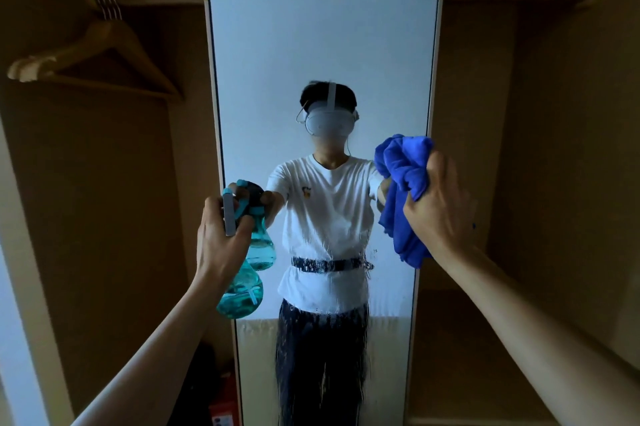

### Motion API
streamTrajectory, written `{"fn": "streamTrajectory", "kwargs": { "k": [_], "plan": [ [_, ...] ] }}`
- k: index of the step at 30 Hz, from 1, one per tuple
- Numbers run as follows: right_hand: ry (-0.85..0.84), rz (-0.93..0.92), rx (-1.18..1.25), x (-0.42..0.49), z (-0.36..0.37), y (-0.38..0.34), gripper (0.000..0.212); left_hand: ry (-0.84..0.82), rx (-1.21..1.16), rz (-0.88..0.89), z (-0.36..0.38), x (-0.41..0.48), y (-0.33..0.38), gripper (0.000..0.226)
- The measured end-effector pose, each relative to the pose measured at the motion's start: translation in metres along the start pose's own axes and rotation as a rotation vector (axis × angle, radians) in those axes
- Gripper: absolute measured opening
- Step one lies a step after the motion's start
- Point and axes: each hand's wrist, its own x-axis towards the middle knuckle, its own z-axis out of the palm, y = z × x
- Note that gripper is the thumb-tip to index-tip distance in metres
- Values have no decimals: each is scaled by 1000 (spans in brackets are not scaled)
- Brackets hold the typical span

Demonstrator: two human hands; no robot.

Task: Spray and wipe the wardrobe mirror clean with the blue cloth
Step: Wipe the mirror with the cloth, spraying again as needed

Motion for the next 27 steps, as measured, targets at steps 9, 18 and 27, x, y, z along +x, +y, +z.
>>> {"fn": "streamTrajectory", "kwargs": {
  "k": [9,18,27],
  "plan": [
    [154,11,1,-8,-4,-23,54,3,-26,-36,-11,2,0,42],
    [84,8,4,-9,20,-57,33,-31,-65,-36,-22,7,-8,22],
    [54,-85,-17,-29,60,-130,43,-82,-72,-66,-33,9,-12,21]
  ]
}}
